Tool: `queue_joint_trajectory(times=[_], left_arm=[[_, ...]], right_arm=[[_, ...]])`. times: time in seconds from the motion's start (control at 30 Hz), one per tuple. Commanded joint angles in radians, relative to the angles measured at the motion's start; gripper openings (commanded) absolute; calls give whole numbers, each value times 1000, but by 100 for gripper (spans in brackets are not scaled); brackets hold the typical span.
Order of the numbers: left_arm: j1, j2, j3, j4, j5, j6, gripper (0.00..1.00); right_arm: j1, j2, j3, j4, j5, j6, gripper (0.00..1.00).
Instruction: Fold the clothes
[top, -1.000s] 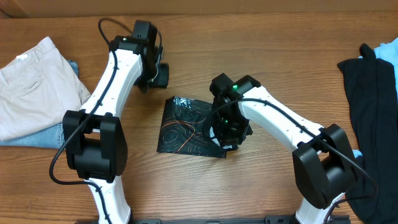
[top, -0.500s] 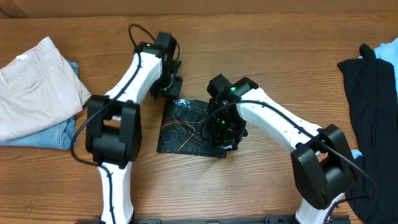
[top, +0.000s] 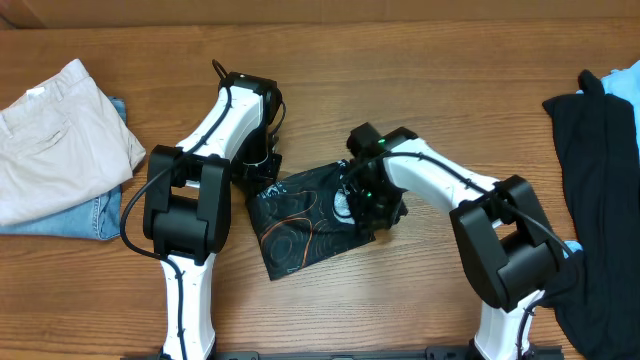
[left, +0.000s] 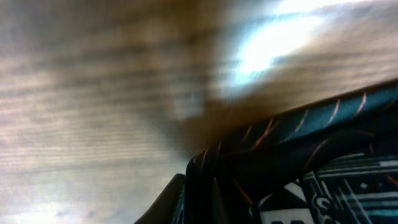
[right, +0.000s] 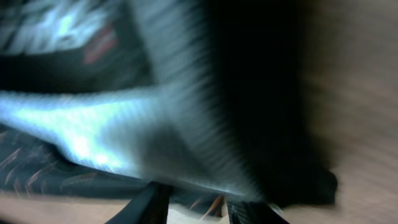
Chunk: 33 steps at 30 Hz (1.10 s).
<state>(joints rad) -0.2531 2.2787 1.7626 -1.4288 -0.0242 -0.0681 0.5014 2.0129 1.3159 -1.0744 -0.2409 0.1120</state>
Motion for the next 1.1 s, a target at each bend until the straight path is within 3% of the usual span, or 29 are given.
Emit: queue_joint_trajectory(times=[0.0,0.37,0.47,0.63,0.7,0.77,0.83,1.07], left_arm=[[6,16,13,-44,-9,-43,21],[3,15,13,-87,33,-115,19],[3,3,13,-84,32,-116,16],[4,-95,23,5,12,-116,19],[6,-150,37,55,13,-111,25],[6,-204,48,136,18,-99,57],[6,-233,50,207,59,-43,65],[2,-202,51,344,314,192,74]], right_arm=[[-63,44,-3,62,88,-57,33],[-122,47,19,256,224,-96,33],[-122,46,62,216,233,-120,33],[-122,19,160,52,240,-104,24],[-122,-16,193,1,240,-74,24],[-122,-74,219,-33,240,-57,25],[-122,-140,231,-44,240,-51,25],[-122,-350,232,-76,240,-32,32]])
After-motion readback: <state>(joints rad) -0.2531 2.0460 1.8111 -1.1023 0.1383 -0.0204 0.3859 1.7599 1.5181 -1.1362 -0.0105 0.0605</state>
